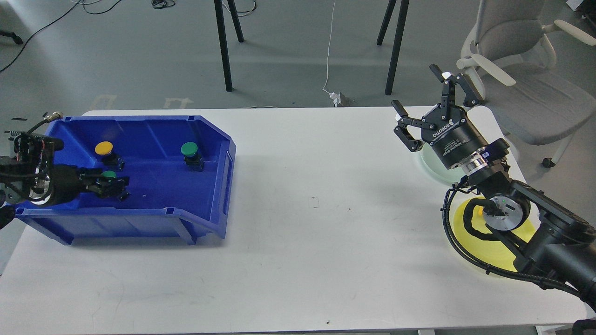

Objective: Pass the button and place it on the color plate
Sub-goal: 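Reach into the blue bin and grasp a green button with the left gripper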

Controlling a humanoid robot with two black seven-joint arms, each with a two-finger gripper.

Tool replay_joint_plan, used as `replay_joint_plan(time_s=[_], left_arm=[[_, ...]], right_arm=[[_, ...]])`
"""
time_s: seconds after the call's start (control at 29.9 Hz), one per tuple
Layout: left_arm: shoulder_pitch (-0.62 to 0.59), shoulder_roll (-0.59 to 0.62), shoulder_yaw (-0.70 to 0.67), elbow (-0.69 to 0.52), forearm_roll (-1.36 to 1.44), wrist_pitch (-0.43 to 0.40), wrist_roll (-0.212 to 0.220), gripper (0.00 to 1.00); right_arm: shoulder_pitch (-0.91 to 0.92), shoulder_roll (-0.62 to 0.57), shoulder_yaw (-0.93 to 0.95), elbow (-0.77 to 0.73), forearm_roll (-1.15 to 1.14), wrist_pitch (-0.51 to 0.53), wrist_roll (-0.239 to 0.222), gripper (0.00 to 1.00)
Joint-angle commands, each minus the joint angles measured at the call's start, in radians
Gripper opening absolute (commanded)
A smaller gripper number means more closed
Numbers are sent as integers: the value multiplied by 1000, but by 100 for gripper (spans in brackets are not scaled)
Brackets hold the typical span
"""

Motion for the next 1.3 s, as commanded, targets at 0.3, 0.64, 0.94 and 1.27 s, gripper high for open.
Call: replay_joint_plan(time_s=[0.3,0.64,0.94,1.27], left_arm=[[-2,-18,0,36,0,3,0,68],[-2,-27,0,50,2,9,0,59],[-1,-27,0,50,28,11,0,48],[-4,-29,-2,50,28,11,0,43]], right_arm=[[1,0,0,-2,0,0,0,97],[-1,0,2,-2,0,0,0,97],[-3,0,2,-2,0,0,0,97],[-4,0,2,-2,0,0,0,97]])
